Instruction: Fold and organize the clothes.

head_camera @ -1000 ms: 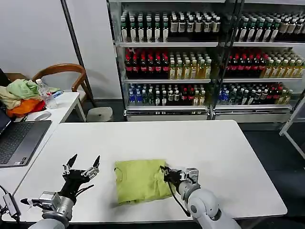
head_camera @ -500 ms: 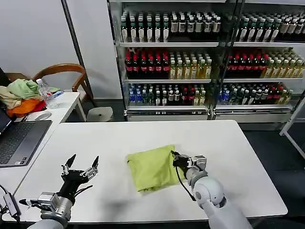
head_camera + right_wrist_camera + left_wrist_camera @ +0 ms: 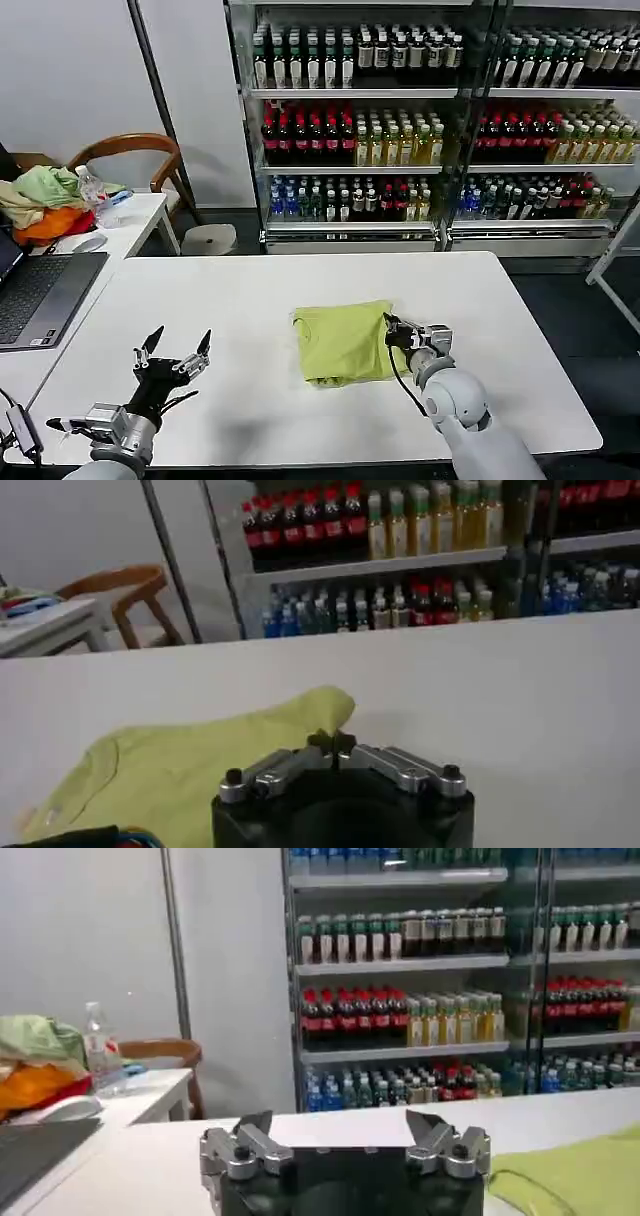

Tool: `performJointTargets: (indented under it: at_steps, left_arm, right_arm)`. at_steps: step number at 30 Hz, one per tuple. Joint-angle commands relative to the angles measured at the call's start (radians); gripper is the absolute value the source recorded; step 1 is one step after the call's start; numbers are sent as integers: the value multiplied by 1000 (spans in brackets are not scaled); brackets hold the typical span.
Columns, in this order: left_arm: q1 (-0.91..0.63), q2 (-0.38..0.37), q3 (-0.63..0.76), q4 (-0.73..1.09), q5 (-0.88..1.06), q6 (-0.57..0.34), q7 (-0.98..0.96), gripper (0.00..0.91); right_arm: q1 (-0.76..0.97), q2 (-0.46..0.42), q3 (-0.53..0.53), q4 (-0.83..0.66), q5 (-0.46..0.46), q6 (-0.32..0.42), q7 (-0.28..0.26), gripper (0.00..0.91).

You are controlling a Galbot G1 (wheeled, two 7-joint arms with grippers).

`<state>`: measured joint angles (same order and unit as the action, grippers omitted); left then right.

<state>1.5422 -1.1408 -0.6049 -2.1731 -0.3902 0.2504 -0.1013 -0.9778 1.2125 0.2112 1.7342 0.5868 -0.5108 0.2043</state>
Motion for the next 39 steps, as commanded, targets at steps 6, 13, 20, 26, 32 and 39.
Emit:
performJointTargets:
  at_steps: [6, 13, 20, 26, 32, 39]
  left_arm:
    - [4, 6, 4, 5, 5, -3, 1, 907]
    - [-23, 10, 19, 21, 7, -27, 19, 907]
    - [-60, 12, 46, 56, 15, -48, 36, 907]
    - [-107, 47, 44, 113, 63, -122, 62, 907]
    - [-183, 54, 62, 209, 127, -203, 98, 907]
    - [-261, 58, 97, 273, 161, -241, 130, 907]
  right_arm:
    - [1, -1, 16, -15, -30, -14, 7, 907]
    - [-37, -36, 62, 36, -186, 25, -55, 907]
    - [-72, -47, 112, 34, -266, 52, -80, 907]
    - [-74, -56, 158, 62, -313, 150, -63, 907]
    - [-70, -70, 236, 54, -380, 237, -117, 907]
    - [-71, -82, 291, 13, -396, 323, -148, 907]
